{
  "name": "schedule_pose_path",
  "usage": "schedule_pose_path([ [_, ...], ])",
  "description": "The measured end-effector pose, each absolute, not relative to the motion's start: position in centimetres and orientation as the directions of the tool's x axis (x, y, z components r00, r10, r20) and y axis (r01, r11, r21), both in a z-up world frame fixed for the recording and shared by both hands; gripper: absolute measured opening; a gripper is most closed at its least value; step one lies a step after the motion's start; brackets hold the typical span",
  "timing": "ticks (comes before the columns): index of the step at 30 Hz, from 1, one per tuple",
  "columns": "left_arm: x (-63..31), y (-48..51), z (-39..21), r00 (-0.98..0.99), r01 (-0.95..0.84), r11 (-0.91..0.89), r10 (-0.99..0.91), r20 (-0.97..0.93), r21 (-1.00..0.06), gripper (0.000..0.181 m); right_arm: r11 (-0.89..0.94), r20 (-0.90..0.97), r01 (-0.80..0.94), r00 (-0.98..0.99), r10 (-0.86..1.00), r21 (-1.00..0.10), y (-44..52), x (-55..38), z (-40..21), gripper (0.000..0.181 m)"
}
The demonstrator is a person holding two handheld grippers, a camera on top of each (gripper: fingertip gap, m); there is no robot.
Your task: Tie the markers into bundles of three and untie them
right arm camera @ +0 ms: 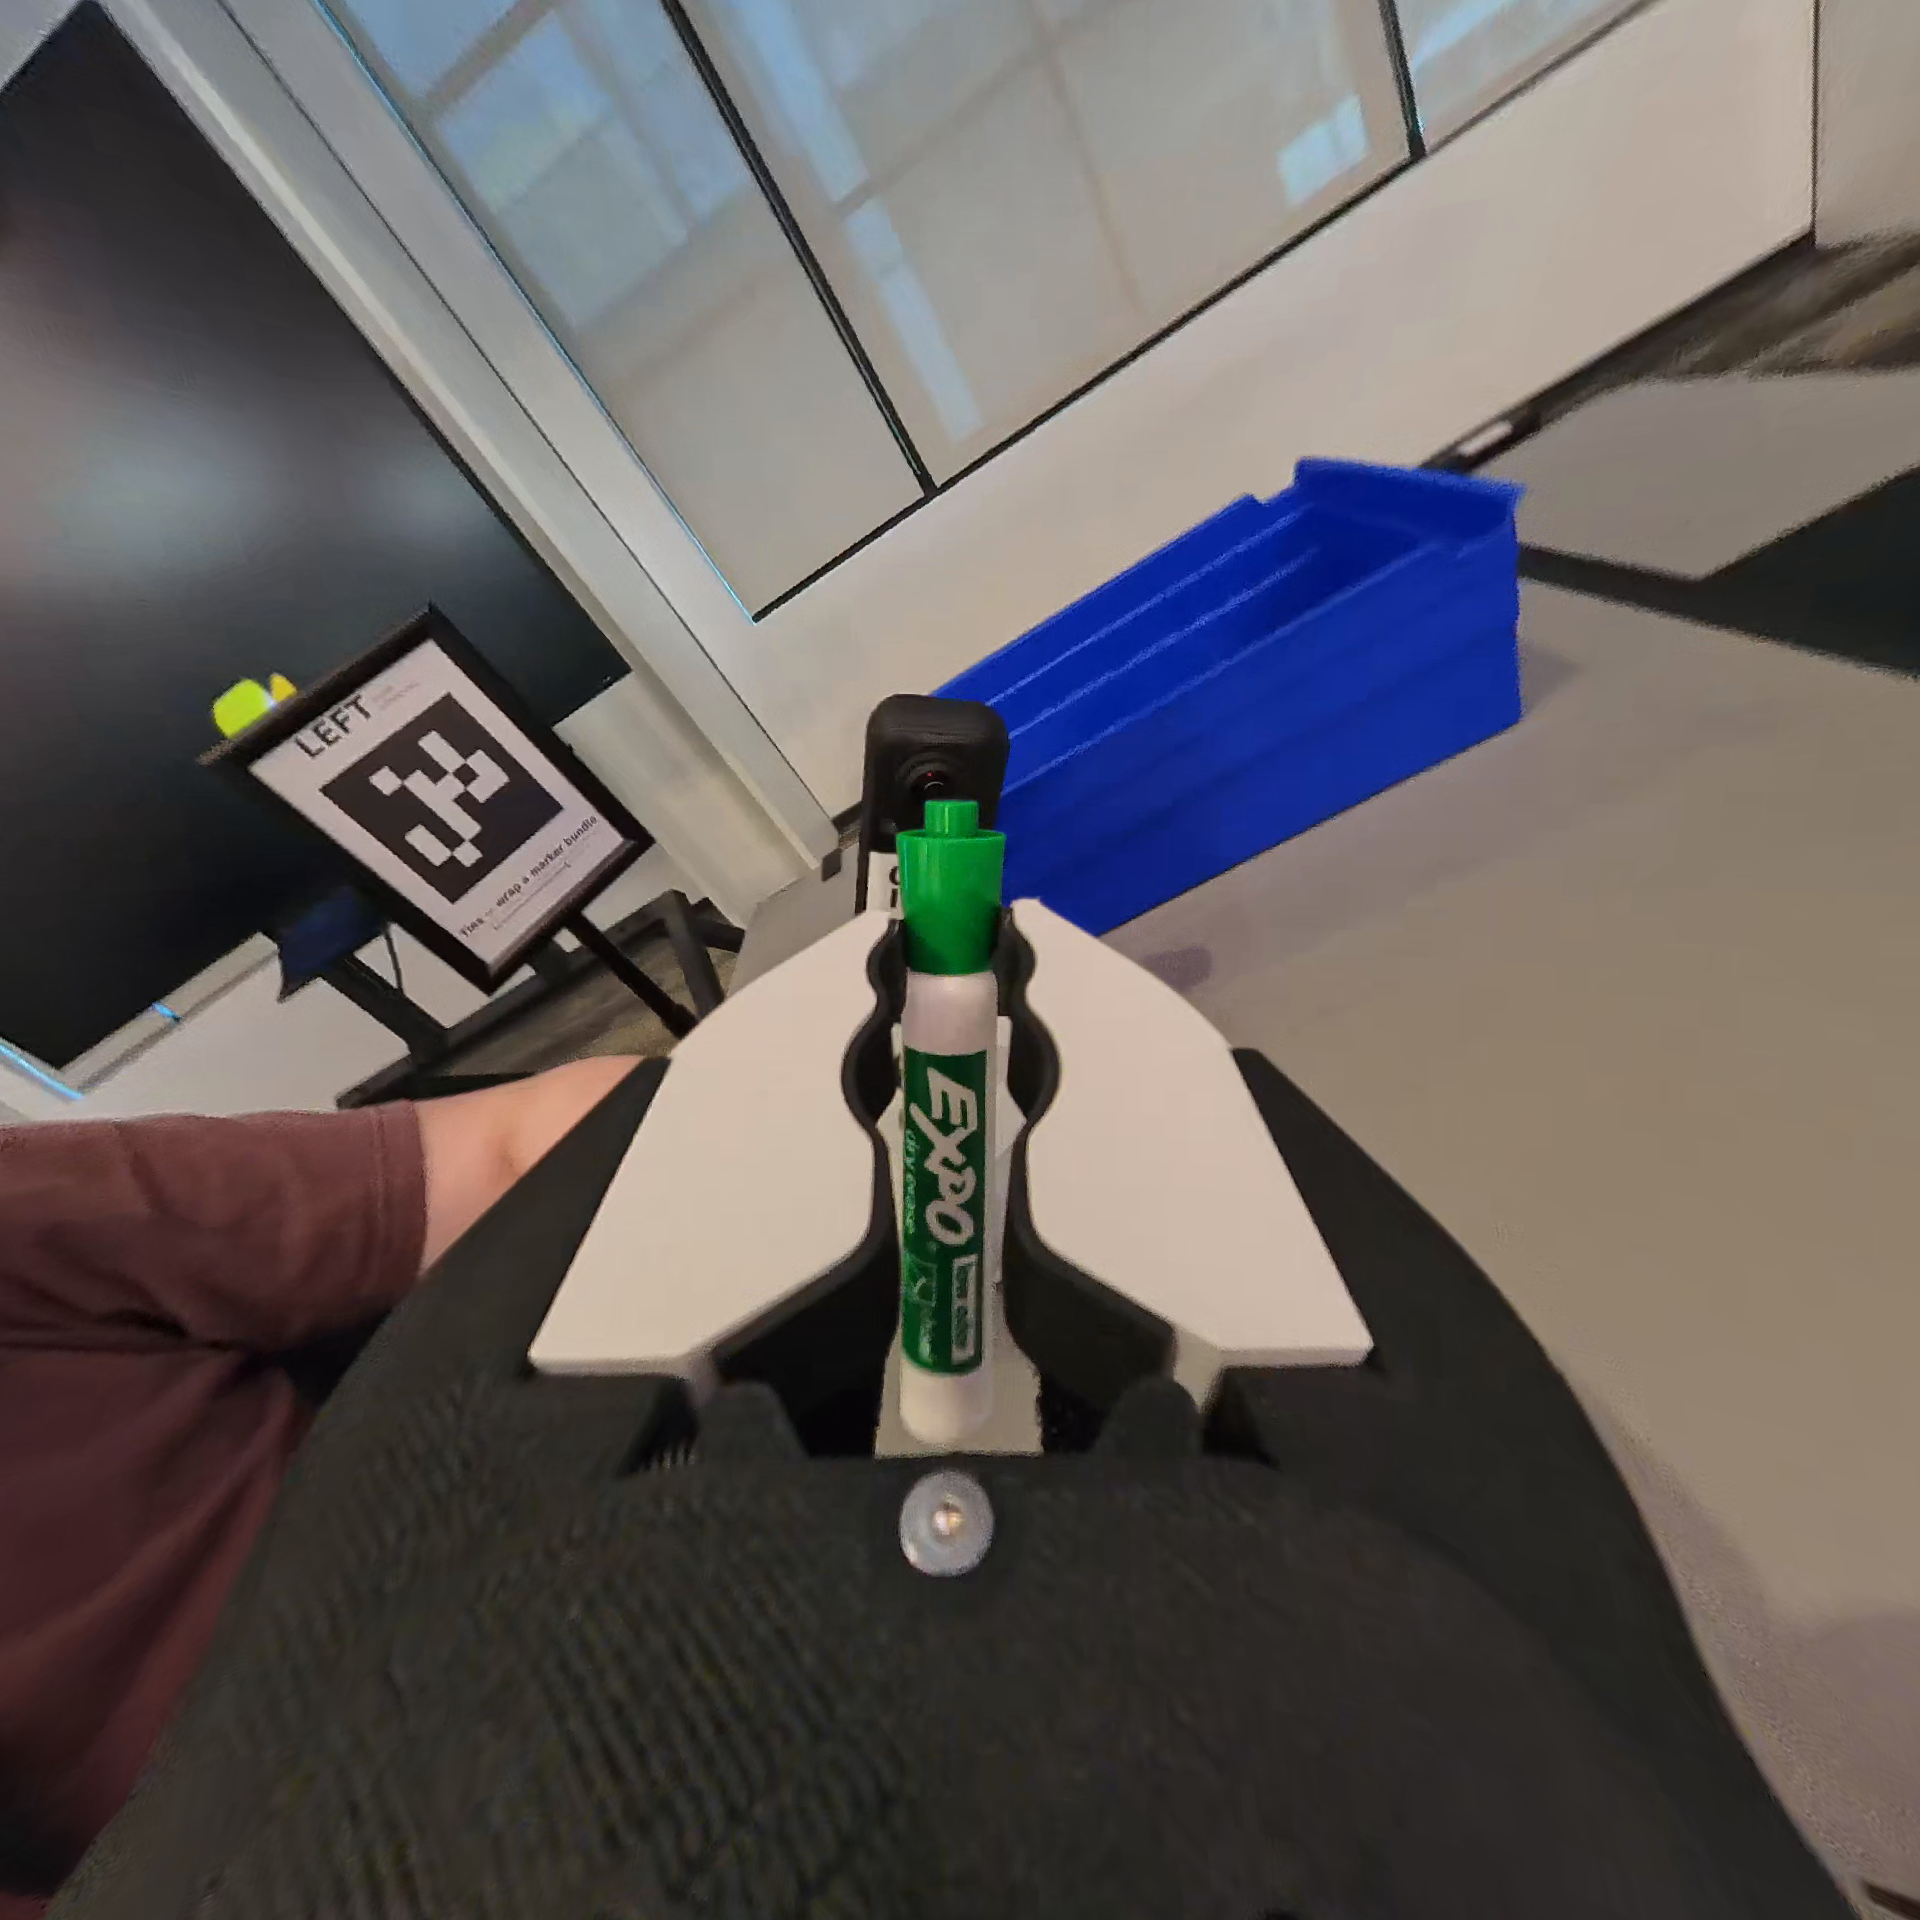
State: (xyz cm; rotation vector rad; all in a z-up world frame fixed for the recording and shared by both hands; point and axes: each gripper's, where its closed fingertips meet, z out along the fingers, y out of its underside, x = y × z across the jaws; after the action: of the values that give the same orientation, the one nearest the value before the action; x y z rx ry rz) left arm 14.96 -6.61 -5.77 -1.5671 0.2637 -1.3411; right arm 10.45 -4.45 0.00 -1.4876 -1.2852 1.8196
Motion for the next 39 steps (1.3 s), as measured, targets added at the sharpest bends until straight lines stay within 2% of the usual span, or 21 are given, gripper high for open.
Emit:
schedule_pose_path([
  [6,14.6,-5.9,-6.4,0.265,0.5,-0.534,-0.655,0.708,-0.682,0.01,-0.657,-0.694,0.231,-0.308,0.651,-0.718,-3.5,9.6,-2.4,0.018],
  [9,14.5,-6.0,-6.4,0.247,0.507,-0.54,-0.655,0.714,-0.671,0.01,-0.721,-0.751,0.23,-0.315,0.581,-0.654,-3.1,9.8,-2.9,0.018],
  [17,14.5,-6.1,-6.5,0.258,0.507,-0.538,-0.652,0.714,-0.674,0.014,-0.779,-0.802,0.239,-0.34,0.491,-0.579,-3.4,9.9,-3.0,0.018],
  [19,14.3,-5.8,-6.8,0.287,0.51,-0.53,-0.638,0.715,-0.678,0.02,-0.781,-0.804,0.238,-0.333,0.493,-0.577,-3.5,9.8,-3.1,0.018],
  [24,14.4,-5.8,-6.9,0.23,0.539,-0.561,-0.62,0.75,-0.628,0.02,-0.753,-0.788,0.247,-0.29,0.543,-0.61,-3.8,9.3,-4.2,0.018],
  [28,14.4,-5.8,-7.4,0.176,0.556,-0.601,-0.59,0.788,-0.574,0.017,-0.79,-0.828,0.262,-0.276,0.489,-0.554,-3.9,9.1,-5.0,0.018],
  [32,14.6,-5.6,-8.0,0.203,0.543,-0.605,-0.578,0.79,-0.582,0.018,-0.799,-0.84,0.273,-0.275,0.469,-0.535,-3.9,9.2,-5.6,0.018],
  [39,14.5,-6.0,-7.1,0.211,0.53,-0.59,-0.604,0.769,-0.609,0.018,-0.718,-0.764,0.262,-0.242,0.599,-0.645,-2.7,11.6,-4.0,0.018],
])
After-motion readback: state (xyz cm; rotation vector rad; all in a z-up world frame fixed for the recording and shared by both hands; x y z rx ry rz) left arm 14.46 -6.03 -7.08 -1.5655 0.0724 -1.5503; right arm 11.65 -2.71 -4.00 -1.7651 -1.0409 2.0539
